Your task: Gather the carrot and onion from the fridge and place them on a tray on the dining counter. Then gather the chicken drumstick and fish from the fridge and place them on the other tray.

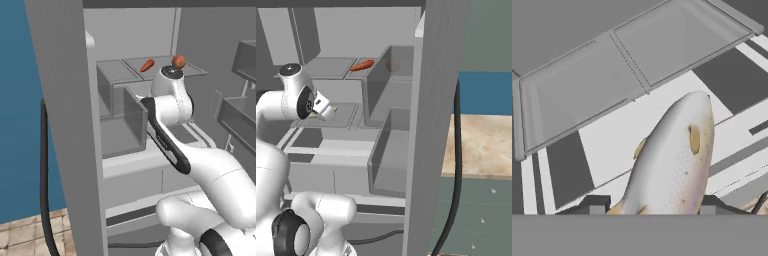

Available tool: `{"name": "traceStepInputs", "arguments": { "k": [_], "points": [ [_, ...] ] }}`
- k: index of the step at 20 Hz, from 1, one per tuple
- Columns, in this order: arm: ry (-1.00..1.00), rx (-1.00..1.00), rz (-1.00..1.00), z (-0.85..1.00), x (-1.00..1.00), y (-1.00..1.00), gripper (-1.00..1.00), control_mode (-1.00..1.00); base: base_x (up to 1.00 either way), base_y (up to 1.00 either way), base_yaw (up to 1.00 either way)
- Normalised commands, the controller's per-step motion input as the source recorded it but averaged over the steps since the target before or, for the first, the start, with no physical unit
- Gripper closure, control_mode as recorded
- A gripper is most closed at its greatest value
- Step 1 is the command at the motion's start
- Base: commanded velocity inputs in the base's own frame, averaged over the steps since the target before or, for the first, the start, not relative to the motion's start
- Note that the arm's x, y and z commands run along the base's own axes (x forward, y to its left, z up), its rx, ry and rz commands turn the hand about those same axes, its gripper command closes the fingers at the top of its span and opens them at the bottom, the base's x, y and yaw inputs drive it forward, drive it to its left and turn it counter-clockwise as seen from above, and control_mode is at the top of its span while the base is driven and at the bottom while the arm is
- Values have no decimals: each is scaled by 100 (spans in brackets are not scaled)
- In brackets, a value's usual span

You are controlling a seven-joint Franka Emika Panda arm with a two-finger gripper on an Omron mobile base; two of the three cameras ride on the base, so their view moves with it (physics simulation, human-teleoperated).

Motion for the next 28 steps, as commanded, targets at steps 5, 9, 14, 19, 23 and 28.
{"name": "traceStepInputs", "arguments": {
  "k": [5, 9, 14, 19, 23, 28],
  "points": [
    [2, 0, 14, 34, -75, -27, 100, -100, 0, 0, 0],
    [0, 0, 19, 21, -83, -25, 100, -100, 0, 0, 0],
    [7, -5, 16, 19, -90, -18, 100, -100, 0, 0, 0],
    [7, -6, 15, 8, -96, -25, 100, -100, 0, 0, 0],
    [1, -8, 9, 0, -91, -28, 100, -100, 0, 0, 0],
    [0, -11, 5, -12, -53, -7, 100, -100, 0, 0, 0]
  ]
}}
